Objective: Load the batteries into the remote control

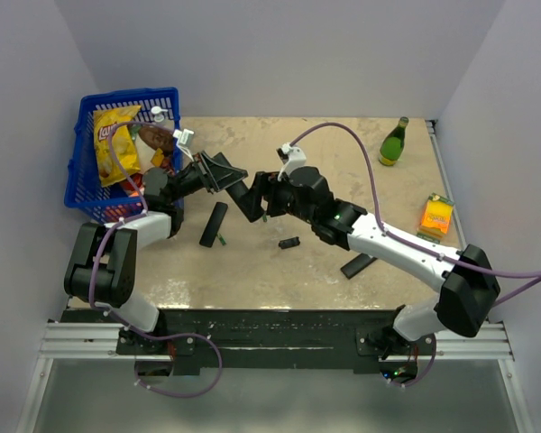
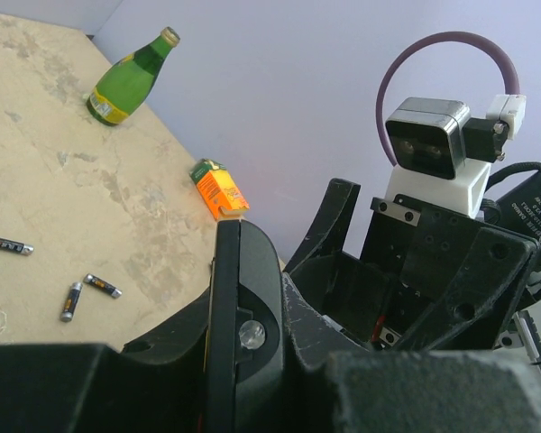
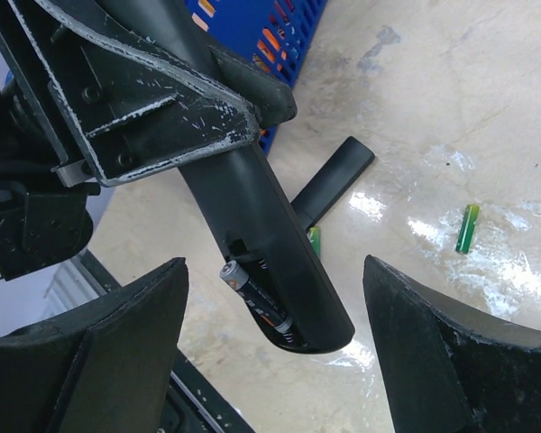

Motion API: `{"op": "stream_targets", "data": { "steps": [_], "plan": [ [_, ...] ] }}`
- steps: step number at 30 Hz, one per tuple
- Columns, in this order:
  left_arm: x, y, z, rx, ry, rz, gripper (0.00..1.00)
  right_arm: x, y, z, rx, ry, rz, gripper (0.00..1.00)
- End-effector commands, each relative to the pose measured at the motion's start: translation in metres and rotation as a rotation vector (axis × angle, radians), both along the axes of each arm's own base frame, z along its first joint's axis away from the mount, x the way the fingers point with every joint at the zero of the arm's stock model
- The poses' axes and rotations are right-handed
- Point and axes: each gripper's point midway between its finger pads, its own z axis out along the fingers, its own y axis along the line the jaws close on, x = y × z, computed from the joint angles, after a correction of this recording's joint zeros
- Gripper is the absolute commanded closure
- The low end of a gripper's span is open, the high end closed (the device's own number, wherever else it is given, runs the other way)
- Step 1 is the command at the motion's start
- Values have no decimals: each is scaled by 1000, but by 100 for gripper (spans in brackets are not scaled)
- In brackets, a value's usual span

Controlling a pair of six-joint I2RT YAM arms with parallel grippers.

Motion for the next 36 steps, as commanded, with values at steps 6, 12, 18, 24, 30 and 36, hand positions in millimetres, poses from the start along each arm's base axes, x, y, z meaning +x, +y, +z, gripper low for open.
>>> {"op": "stream_targets", "data": {
  "steps": [6, 12, 18, 24, 30, 36],
  "plan": [
    [-8, 1, 14, -24, -83, -12, 100, 1, 1, 16, 83, -12, 7, 21],
    [-8, 1, 16, -27, -86, -13, 100, 3, -1, 9, 87, 1, -4, 26],
    [-9, 1, 16, -31, -87, -16, 100, 5, 1, 6, 97, 12, 1, 28],
    [-10, 2, 17, -35, -92, -16, 100, 3, 5, 2, 96, 25, 22, 28],
    [-11, 2, 19, -38, -99, -17, 100, 2, 4, -3, 88, 36, 24, 28],
    [-12, 2, 19, -47, -91, -17, 100, 0, 1, -8, 96, 40, 11, 29]
  ]
}}
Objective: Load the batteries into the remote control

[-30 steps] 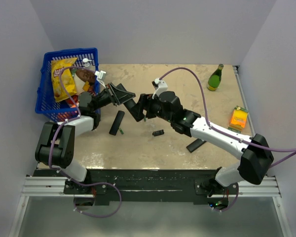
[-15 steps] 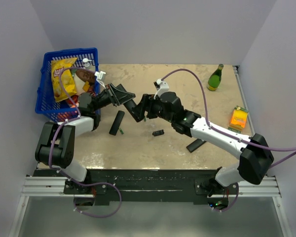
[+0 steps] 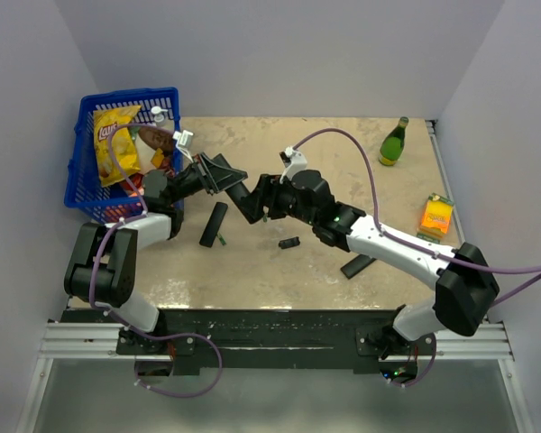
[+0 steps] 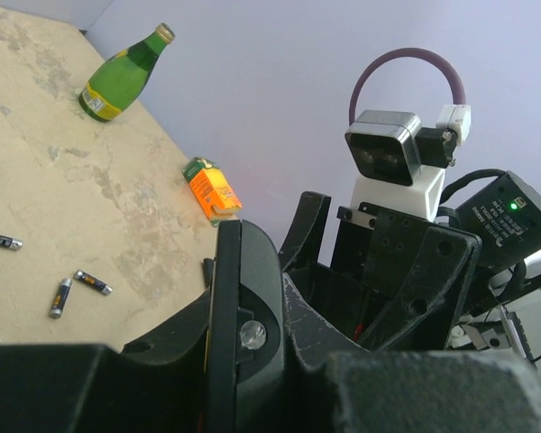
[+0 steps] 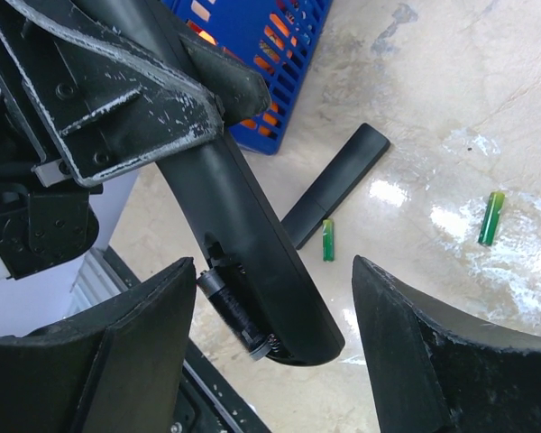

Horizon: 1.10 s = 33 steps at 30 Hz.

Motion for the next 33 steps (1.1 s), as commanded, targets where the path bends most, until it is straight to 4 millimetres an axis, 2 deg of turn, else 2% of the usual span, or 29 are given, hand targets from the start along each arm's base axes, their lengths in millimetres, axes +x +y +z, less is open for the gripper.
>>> {"op": "stream_targets", "data": {
  "steps": [1, 9, 15, 18, 20, 21, 23, 24, 25, 26, 27, 29, 33],
  "plan": [
    [-8, 2, 18, -33, -109, -5, 100, 1, -3, 5, 36, -8, -15, 29],
    [-8, 3, 12, -86, -13, -11, 100, 9, -15, 1, 45, 0, -72, 29],
    [0, 3, -2, -73, 51, 12, 100, 20, -21, -4, 35, -4, -107, 29],
    [19, 0, -13, -20, 100, 40, 100, 27, -21, -10, 19, -7, -106, 29],
    [35, -1, -21, 41, 70, 86, 100, 34, -21, -13, 1, -18, -108, 29],
    [48, -2, -30, 85, 118, 102, 100, 37, -21, -14, -4, -21, -111, 29],
    [68, 0, -43, 178, 66, 149, 100, 46, -25, -21, -21, -22, -122, 29],
    [79, 0, -52, 215, 96, 157, 100, 49, -26, -20, -30, -28, -124, 29],
    [86, 1, -57, 255, 55, 169, 100, 52, -30, -19, -56, -48, -129, 29],
    [93, 3, -62, 275, 61, 187, 100, 49, -32, -23, -91, -39, -120, 28],
    [96, 3, -64, 292, 69, 188, 100, 48, -33, -19, -99, -47, -111, 29],
    [101, 7, -62, 324, 39, 216, 100, 38, -38, -21, -147, -54, -71, 29],
    [101, 15, -38, 407, -35, 267, 100, 22, -57, -30, -224, -44, -58, 29]
  ]
}}
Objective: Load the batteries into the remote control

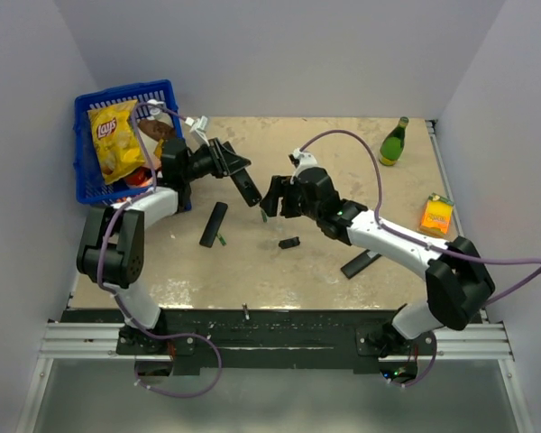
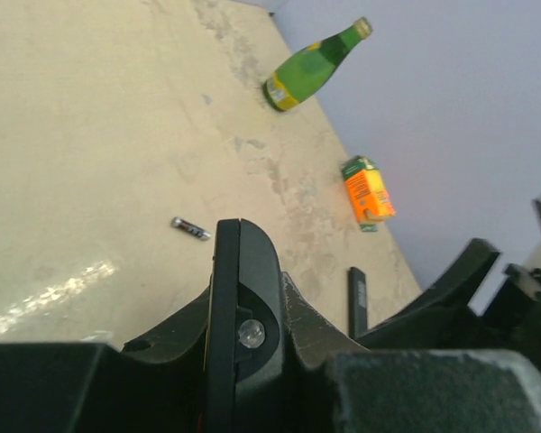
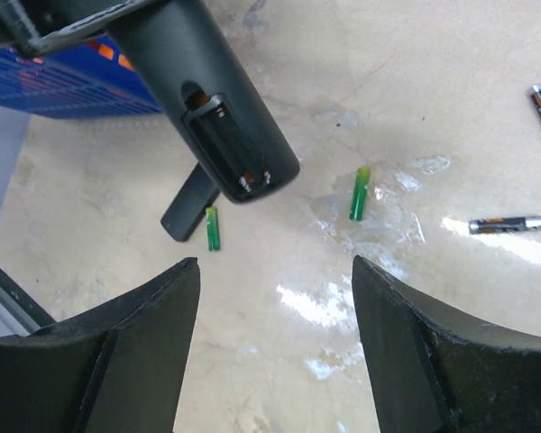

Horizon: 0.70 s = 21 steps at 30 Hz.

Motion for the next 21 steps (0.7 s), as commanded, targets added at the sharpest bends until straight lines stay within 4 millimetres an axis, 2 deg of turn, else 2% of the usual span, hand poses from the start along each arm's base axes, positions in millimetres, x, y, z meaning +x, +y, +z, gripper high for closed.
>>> {"op": "stream_targets", "data": {
  "steps": [1, 6, 9, 11, 12, 13, 14, 16, 18, 19, 21],
  "plan": [
    [7, 16, 27, 163, -140, 54, 100, -12, -18, 24, -69, -68, 34, 29],
    [-2, 25, 43, 205, -178, 96, 100, -26, -36, 18, -120, -54, 33, 29],
    [-11, 28, 54, 213, -198, 103, 100, -27, -42, 13, -148, -51, 21, 29],
    [-17, 29, 62, 222, -218, 102, 100, -25, -50, 2, -209, -32, -3, 29],
    [-24, 30, 69, 226, -228, 102, 100, -21, -52, 2, -224, -28, -18, 31],
    [-27, 31, 72, 239, -246, 102, 100, -17, -57, -10, -263, -5, -37, 33],
    [-36, 30, 76, 247, -256, 98, 100, -16, -58, -12, -275, 3, -40, 35],
    [-44, 30, 78, 267, -280, 95, 100, -7, -65, -23, -312, 18, -67, 38],
    [-55, 32, 77, 275, -293, 95, 100, 3, -75, -27, -318, 47, -106, 45],
    [-57, 33, 76, 281, -299, 99, 100, 7, -77, -35, -329, 64, -114, 45],
    [-64, 35, 76, 287, -315, 103, 100, 17, -83, -35, -341, 65, -148, 45]
  ]
}}
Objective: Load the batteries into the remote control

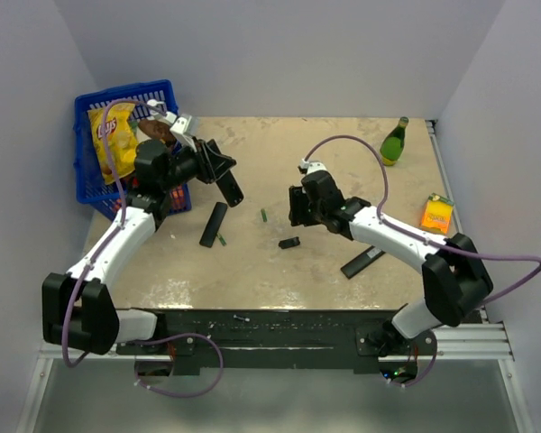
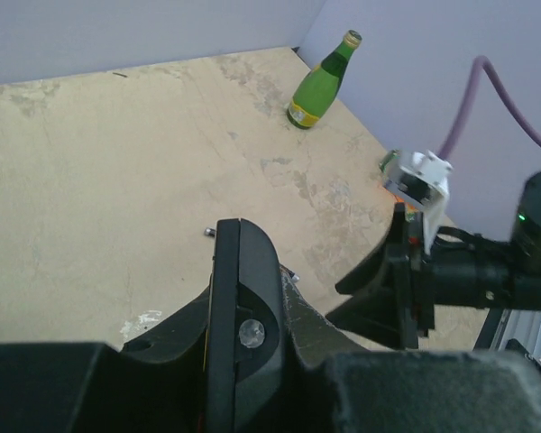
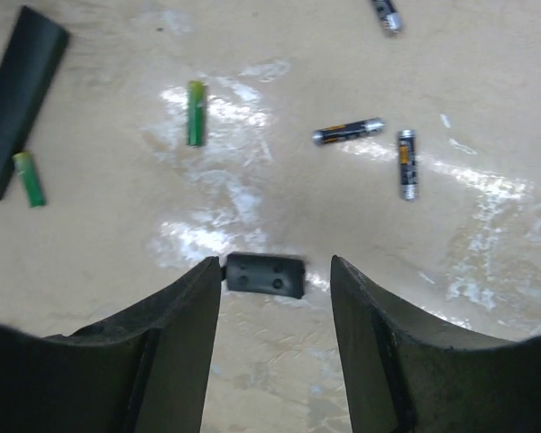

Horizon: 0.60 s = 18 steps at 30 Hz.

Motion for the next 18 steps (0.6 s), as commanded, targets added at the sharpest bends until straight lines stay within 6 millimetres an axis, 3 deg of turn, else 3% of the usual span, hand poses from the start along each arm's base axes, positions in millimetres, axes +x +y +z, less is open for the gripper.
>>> {"op": "stream_targets", "data": {
  "steps": [1, 9, 18],
  "plan": [
    [-12, 4, -3, 52, -55, 8, 100, 33, -17, 14, -34, -44, -92, 46],
    [-12, 5, -8, 55, -67, 11, 100, 70, -9, -18, -92, 26, -198, 50],
    [-13, 4, -8, 55, -63, 3, 100, 84, -9, -59, -111, 110, -316, 54]
  ]
}}
